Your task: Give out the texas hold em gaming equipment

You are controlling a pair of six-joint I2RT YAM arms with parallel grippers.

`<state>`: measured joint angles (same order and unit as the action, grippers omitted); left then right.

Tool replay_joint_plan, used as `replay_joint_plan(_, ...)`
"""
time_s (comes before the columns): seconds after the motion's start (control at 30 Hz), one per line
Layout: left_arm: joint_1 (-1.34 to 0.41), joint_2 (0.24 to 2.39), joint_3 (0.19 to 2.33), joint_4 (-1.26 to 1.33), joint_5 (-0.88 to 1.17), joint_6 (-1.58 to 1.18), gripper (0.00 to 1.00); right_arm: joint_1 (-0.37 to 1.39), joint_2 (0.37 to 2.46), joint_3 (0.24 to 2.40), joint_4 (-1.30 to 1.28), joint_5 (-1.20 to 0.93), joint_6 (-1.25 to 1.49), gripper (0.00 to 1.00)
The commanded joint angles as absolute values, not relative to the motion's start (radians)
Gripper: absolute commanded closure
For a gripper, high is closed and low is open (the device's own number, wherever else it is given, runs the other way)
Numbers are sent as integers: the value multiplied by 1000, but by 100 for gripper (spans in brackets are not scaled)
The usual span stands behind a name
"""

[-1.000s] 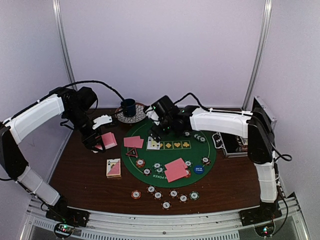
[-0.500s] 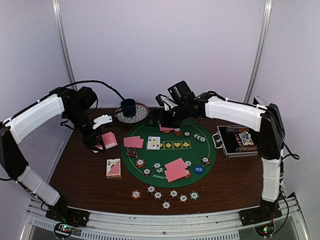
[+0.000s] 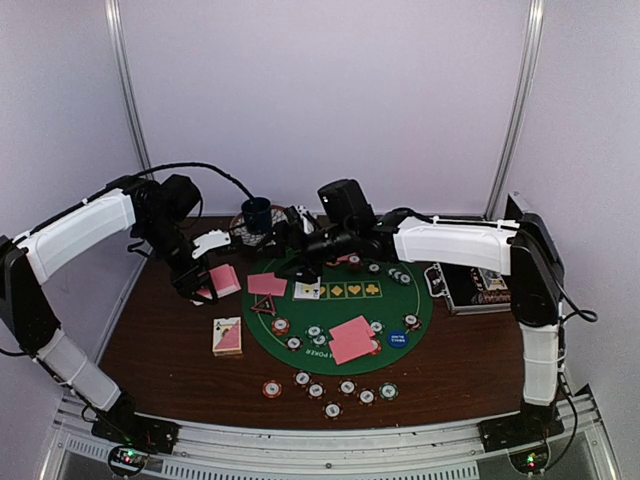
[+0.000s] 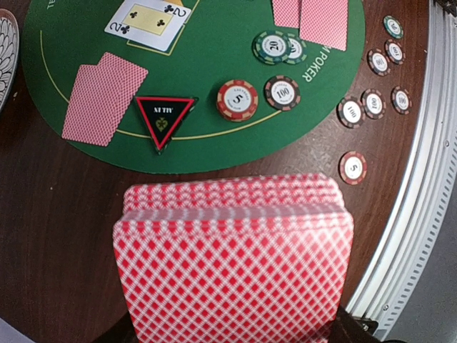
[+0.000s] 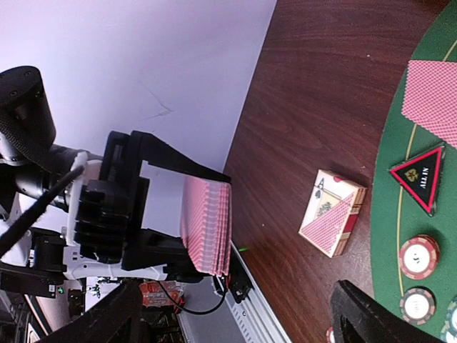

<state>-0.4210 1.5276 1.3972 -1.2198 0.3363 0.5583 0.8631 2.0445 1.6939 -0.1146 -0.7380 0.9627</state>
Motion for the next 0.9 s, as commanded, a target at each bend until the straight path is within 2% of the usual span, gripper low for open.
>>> replay_joint_plan(0.0,-436,1540,1411,-1175,361,542,100,885,2099,1735,-3,-793,1069,6)
replay_joint_plan(0.87,-445,1556,1474,-1188,402,530,100,939,2298,1899,143,-823,1221,14)
